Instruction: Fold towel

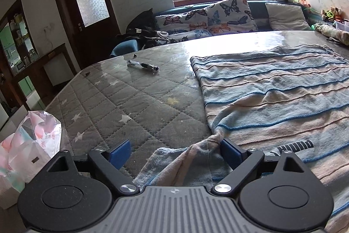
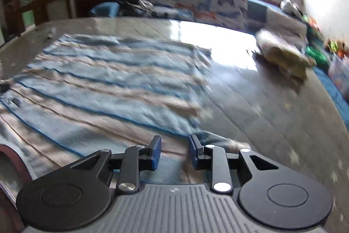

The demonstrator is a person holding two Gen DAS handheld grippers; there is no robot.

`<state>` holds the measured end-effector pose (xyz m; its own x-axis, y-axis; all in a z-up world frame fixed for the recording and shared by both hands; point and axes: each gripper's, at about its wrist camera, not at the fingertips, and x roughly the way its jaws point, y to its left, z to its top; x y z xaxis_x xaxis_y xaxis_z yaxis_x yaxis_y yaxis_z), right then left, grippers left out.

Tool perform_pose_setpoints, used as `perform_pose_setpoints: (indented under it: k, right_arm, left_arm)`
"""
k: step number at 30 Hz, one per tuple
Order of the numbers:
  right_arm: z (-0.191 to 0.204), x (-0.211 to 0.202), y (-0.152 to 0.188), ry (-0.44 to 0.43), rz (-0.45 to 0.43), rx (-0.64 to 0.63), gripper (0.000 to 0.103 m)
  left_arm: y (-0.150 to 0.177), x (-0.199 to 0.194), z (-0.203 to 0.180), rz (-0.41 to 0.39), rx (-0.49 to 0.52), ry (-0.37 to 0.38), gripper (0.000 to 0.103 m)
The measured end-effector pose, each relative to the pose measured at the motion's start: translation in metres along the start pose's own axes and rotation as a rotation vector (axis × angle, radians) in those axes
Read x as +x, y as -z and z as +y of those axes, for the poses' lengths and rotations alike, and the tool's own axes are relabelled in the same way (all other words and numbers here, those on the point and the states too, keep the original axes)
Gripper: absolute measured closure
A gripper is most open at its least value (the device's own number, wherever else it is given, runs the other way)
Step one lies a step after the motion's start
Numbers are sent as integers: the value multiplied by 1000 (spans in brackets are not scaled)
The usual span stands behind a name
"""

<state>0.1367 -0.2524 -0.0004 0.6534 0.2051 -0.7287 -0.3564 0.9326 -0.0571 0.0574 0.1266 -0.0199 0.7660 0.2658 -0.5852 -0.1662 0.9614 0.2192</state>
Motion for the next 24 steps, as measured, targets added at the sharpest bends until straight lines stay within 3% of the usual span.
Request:
perform_pose_setpoints:
  k: [4,8,17,24]
  right_arm:
    - [-17,-10,16,30,-1,19,71]
    - [-4,-23,16,45,-24,-10,71]
    - [72,-42,21,-203,-25,-185,71]
    - [88,-67,56,-233,26,-288,67]
  left_arm:
    - [1,1,2,-2,-3,-1,8]
    - [0,1,2,-2,-6,-5,8]
    - [1,0,3,-1,3,-13,8]
    - [2,-2,5,-4,0,-15,8]
